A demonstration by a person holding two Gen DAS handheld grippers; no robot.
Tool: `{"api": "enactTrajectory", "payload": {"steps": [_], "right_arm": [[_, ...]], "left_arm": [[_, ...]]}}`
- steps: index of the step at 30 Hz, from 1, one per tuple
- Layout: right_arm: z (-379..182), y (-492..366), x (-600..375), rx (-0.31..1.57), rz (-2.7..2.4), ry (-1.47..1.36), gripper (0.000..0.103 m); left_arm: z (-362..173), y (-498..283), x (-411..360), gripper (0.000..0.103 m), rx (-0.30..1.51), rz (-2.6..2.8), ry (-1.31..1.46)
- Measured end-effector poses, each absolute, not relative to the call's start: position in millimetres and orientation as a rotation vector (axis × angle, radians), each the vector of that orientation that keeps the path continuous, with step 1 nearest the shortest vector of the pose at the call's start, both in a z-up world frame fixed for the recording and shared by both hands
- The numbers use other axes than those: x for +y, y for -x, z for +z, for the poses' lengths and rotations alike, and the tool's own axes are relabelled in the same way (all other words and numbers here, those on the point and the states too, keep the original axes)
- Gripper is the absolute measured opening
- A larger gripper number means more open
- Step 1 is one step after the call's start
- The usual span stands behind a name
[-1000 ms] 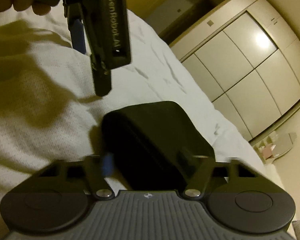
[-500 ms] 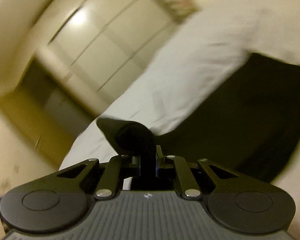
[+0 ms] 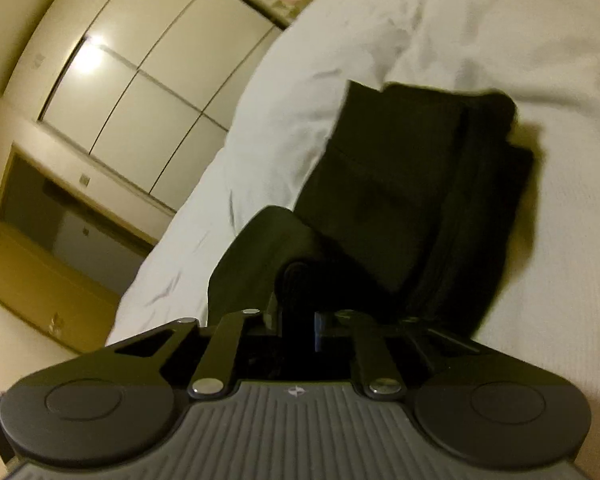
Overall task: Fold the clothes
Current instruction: 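Lay the sweatpants back on the bed and open the right tool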
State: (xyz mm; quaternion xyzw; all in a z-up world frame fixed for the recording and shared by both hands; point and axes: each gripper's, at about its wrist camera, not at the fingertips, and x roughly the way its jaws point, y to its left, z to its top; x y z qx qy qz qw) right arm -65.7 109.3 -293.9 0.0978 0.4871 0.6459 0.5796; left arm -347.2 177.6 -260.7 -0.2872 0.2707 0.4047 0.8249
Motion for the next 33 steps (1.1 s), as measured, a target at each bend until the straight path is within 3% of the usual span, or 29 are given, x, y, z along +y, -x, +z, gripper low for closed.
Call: {"api": "enactTrajectory", "payload": {"steps": [8, 13, 21, 33], "right_arm": [[-249.8, 51.9, 67.5, 0.819, 1.540, -0.196, 0.010], [-289.8, 7.7, 62.3, 0.938, 1.374, -0.199, 0.010], [-261.4, 14.2, 60.6, 0.769, 1.444, -0.201, 0.010], [-306.7, -14.8, 53.9, 0.886, 1.218, -0.225, 0.008]], "left_arm": [[-238.8, 311.3, 185.6, 0.062, 0.559, 0.791, 0.502], [-254.3, 289.7, 192.5, 0.061, 0.604, 0.733, 0.502], [-252.9, 280.0, 192.1, 0.061, 0.564, 0.724, 0.521], [-252.4, 265.1, 176.9, 0.063, 0.591, 0.716, 0.451]]}}
